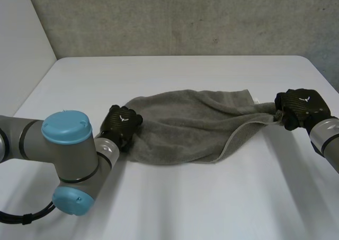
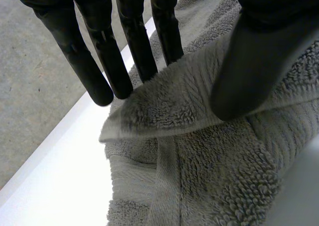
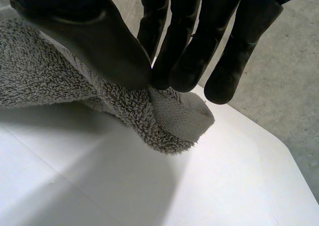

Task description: Fold the towel.

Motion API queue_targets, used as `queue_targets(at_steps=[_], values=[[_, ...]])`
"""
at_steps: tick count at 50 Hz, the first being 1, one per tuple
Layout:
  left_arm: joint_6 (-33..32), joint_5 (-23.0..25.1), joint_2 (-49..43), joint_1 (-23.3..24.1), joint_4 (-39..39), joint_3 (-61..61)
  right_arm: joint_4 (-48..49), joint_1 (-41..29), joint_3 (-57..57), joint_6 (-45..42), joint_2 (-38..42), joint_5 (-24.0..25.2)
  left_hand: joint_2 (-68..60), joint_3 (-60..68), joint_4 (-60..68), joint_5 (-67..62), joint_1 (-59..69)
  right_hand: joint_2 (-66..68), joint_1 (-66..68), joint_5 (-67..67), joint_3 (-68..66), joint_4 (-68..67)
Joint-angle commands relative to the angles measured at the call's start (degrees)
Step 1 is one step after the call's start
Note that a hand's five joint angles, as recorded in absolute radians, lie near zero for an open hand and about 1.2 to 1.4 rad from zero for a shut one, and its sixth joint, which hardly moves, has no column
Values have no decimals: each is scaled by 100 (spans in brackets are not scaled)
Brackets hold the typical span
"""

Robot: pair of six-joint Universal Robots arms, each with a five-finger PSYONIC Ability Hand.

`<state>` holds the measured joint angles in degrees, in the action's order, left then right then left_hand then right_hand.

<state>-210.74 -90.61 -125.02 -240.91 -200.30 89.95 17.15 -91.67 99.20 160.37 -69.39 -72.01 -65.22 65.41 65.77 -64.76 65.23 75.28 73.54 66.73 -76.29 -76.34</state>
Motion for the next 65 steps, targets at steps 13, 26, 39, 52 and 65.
queue_targets(at_steps=[13,26,39,52,65], values=[[208,-62,1591,-316,728,-170,-1220,-44,-821,11,-1443,47,-1479,1459,1423,-524,1477,472,646,327,-371,-366],[912,-62,2957,-369,2633,-1741,-4085,-140,-3562,-943,-1622,-40,-1479,1459,1423,-524,1477,472,646,327,-371,-366],[833,-89,1234,-914,4852,-3651,-5196,-1001,-4497,-2421,204,-1033,-1479,1459,1423,-524,1477,472,646,327,-371,-366],[121,-299,-1200,-932,5687,-5875,-4933,-1643,-6031,-2906,2340,-1570,-1479,1459,1423,-524,1477,472,646,327,-371,-366],[2191,-370,-1369,-861,2798,-8898,-834,-1978,-7296,-2030,2154,-1948,-1479,1459,1423,-524,1477,472,646,327,-371,-366]])
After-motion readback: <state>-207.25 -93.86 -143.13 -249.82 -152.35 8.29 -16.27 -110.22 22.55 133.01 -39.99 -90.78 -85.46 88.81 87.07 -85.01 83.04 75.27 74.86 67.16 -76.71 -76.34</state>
